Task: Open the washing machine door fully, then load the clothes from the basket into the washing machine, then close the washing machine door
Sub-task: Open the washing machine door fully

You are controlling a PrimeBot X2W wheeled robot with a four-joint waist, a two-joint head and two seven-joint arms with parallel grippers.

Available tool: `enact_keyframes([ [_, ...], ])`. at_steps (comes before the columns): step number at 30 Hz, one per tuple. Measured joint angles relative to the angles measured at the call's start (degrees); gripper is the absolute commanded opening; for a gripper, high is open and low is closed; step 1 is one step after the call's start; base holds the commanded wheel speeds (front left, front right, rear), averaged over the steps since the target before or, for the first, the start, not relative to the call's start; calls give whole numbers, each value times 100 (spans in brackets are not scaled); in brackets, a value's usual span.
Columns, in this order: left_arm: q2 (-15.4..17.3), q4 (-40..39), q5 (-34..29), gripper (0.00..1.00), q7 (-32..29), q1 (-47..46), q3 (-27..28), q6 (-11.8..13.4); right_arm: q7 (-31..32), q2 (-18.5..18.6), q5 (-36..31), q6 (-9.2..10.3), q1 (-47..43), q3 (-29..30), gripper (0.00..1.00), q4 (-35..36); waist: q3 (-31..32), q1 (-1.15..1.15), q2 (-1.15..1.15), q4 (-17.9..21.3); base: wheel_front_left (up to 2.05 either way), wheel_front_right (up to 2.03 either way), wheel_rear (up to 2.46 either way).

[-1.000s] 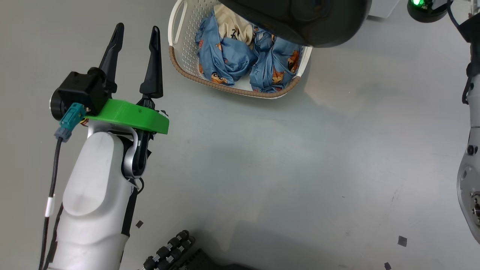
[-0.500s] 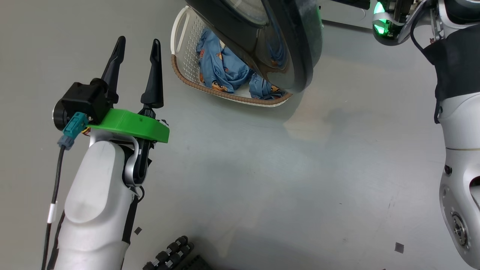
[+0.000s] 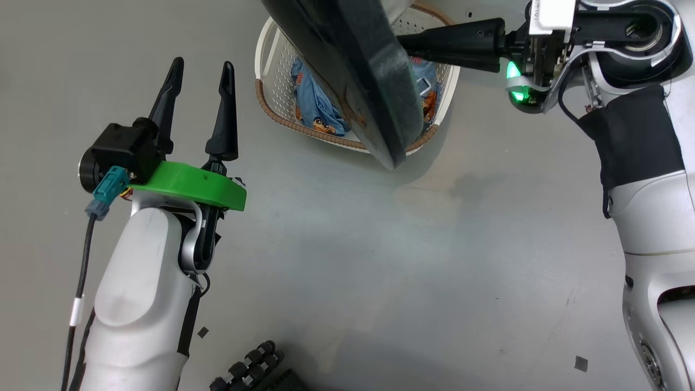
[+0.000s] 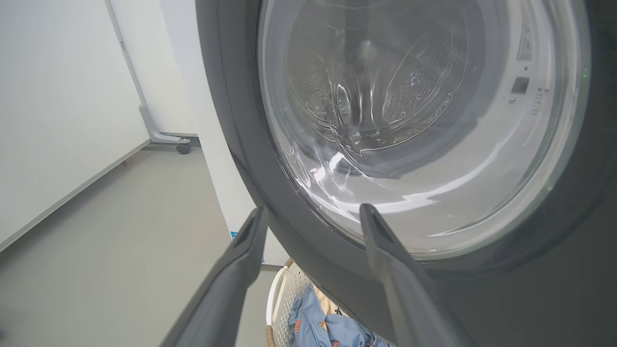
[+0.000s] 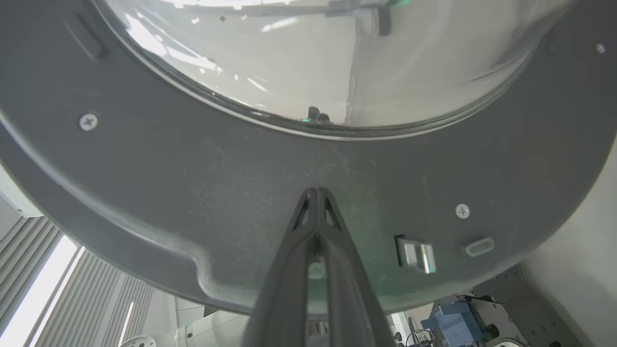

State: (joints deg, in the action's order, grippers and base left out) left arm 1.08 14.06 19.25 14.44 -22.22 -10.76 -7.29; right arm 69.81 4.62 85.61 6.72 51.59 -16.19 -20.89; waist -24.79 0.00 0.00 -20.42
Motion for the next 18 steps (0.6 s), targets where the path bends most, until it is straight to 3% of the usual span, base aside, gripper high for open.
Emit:
enact_keyframes([
  [9,0,-5,80,100,0,1,-24,0,-225,0,749,8,-354,-482,0,359,8,0,0,-90,0,0,0],
  [18,0,-5,81,100,0,1,-21,0,-611,0,1100,48,-521,-1015,0,588,-4,0,0,-146,0,0,0],
])
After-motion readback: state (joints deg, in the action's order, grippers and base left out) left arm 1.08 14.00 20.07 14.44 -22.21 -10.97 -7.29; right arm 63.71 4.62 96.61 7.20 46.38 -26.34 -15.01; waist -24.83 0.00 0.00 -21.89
